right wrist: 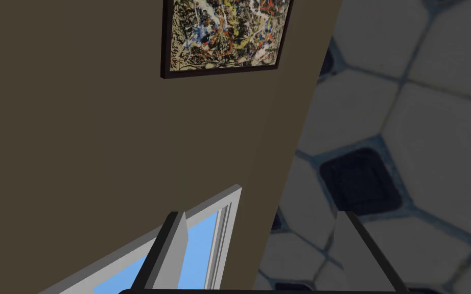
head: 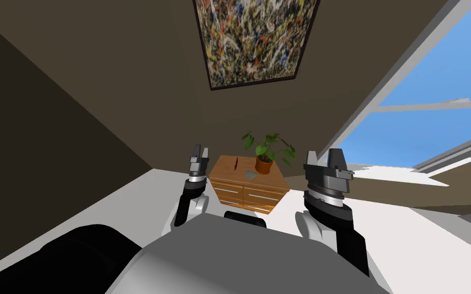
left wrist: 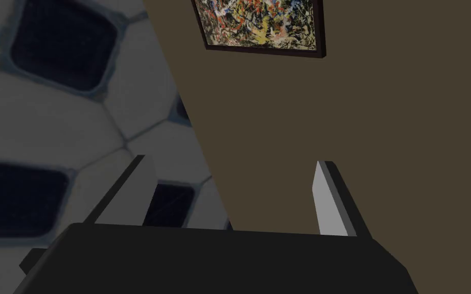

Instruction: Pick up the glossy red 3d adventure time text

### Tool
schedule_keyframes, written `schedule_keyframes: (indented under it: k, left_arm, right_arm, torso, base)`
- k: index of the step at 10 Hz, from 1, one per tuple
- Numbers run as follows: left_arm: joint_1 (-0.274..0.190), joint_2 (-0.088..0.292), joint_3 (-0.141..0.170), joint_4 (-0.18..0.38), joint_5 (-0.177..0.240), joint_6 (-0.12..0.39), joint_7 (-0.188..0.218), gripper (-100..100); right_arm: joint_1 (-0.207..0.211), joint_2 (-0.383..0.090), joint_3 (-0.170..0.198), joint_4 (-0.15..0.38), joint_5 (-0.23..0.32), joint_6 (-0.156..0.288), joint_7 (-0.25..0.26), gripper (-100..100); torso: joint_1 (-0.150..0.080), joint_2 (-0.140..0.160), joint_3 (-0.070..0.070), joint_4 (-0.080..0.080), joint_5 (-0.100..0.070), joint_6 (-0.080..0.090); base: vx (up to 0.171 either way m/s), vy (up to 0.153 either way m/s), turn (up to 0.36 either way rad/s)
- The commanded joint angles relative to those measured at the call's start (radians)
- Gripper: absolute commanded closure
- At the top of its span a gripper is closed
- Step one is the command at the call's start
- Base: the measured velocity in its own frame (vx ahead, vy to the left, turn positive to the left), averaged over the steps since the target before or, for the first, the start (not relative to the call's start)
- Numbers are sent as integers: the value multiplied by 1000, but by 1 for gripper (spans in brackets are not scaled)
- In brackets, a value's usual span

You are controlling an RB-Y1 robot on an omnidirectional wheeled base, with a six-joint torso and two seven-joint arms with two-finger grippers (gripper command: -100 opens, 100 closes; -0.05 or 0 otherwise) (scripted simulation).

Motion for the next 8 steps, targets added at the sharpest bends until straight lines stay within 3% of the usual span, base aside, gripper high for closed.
schedule_keyframes:
  k: [1,6,8]
  left_arm:
    - [8,47,6,16,-2,18,14,-100]
    - [45,195,33,85,-10,97,78,-100]
    - [55,230,40,103,-12,118,94,-100]
  right_arm:
    - [0,0,0,0,0,0,0,0]
    - [0,0,0,0,0,0,0,0]
    - [0,0,0,0,0,0,0,0]
  torso:
    - [0,0,0,0,0,0]
    - [1,5,3,1,0,0]
    - [1,7,4,2,0,1]
  base:
    - [-25,2,-186]
    - [-74,8,-200]
    - [-83,-5,-198]
